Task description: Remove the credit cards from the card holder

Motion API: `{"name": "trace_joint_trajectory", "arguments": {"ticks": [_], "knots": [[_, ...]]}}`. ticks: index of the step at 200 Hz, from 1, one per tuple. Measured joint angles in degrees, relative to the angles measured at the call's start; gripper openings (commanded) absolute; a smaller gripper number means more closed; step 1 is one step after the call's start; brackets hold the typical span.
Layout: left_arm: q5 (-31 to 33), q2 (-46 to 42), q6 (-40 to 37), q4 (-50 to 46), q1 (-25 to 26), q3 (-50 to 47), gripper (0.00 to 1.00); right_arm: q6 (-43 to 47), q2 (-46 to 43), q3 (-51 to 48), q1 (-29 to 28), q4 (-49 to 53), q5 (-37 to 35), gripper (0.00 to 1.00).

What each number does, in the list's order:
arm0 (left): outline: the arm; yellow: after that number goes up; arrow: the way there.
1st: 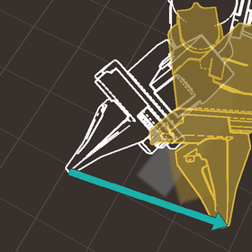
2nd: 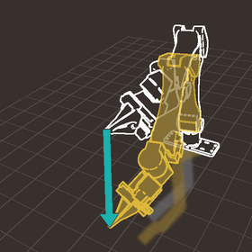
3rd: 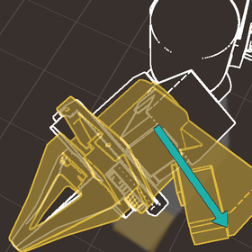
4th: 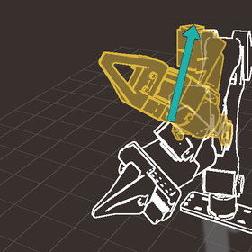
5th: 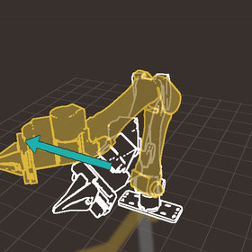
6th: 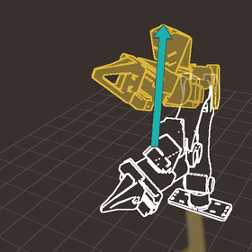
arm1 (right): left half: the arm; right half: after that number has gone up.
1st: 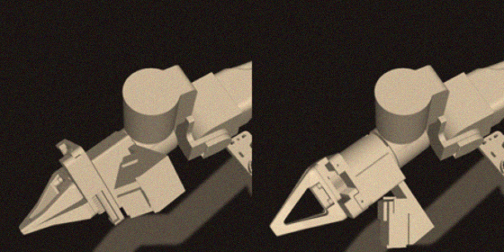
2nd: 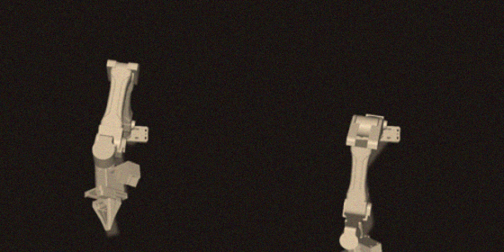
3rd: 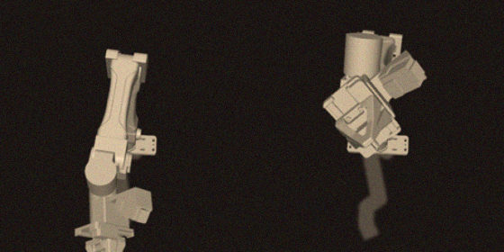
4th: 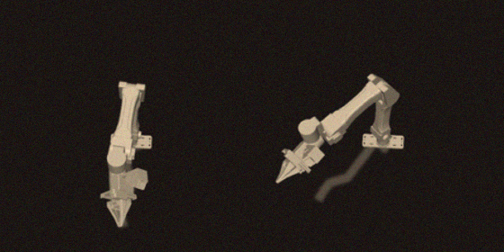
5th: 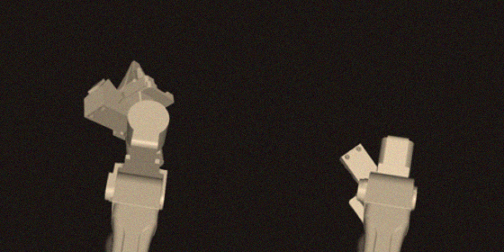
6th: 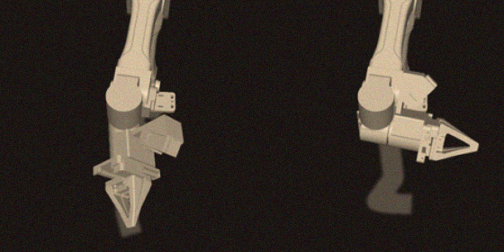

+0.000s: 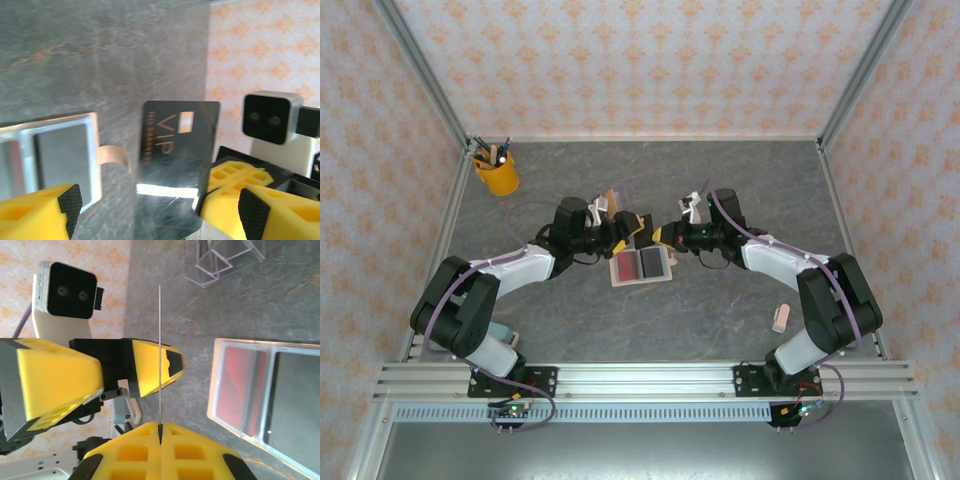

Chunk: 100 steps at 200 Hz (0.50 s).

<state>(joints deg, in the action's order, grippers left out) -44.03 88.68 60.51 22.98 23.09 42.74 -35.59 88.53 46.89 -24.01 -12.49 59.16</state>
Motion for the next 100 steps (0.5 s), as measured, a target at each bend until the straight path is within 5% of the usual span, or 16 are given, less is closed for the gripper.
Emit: {"name": "trace_joint_trajectory", "arguments": {"ticks": [40,100], "knots": [[-1.7,0.0,1.9,4.9,0.0,-0.2,0.64,-2.9,0.0,-0.6,0.0,-3.9,2.1,0.0],[-2.1,0.0,2.5,6.9,-0.1,-0.9,0.13,-4.0,0.0,-0.7,0.1,-4.8,2.6,0.0]]}}
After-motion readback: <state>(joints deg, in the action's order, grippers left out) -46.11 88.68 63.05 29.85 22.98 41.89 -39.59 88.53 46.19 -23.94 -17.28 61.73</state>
